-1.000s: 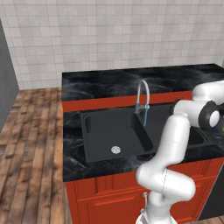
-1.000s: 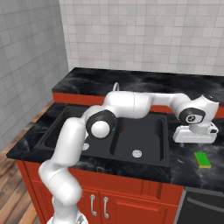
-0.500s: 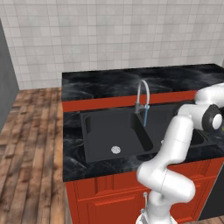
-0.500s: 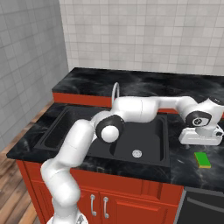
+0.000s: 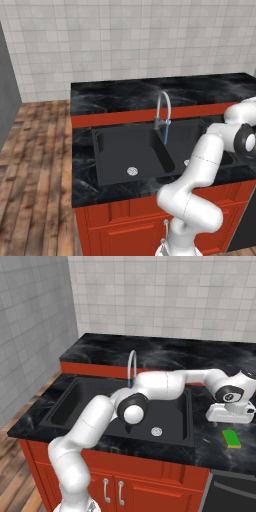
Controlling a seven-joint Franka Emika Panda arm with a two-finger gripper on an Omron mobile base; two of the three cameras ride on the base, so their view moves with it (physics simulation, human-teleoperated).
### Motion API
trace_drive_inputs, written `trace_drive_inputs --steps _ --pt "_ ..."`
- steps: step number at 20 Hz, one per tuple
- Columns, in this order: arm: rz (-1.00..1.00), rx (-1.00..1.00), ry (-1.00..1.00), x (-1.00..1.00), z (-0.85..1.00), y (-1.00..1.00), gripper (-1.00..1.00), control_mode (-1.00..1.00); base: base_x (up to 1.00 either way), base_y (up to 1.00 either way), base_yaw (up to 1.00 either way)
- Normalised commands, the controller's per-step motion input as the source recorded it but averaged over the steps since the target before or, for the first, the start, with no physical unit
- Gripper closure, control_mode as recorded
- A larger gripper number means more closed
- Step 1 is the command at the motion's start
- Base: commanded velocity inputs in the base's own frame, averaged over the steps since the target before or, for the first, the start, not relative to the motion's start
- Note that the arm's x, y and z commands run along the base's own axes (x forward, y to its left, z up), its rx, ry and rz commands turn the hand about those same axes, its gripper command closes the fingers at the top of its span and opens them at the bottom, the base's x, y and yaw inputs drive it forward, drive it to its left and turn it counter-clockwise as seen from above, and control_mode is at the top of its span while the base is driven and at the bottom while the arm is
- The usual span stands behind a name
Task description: Soak the sponge with water for a few seconds and then drop it inside the sink.
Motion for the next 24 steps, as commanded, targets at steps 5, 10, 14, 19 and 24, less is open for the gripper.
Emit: trace_drive_inputs --steps 5,10,14,19,24 --pt "0.00 0.01 0.00 0.13 -0.20 0.00 -1.00 -1.00 0.00 0.00 0.00" --pt "0.00 0.00 0.00 0.10 -0.16 -0.06 -1.00 -1.00 0.00 0.00 0.00" --pt "0.00 0.00 0.00 0.12 -0.10 -0.15 -1.00 -1.00 0.00 0.00 0.00" --pt "0.00 0.00 0.00 0.13 -0.07 -0.17 -1.00 -1.00 0.00 0.00 0.00" --pt "0.00 0.00 0.00 0.12 -0.03 -0.11 -1.00 -1.00 0.00 0.00 0.00"
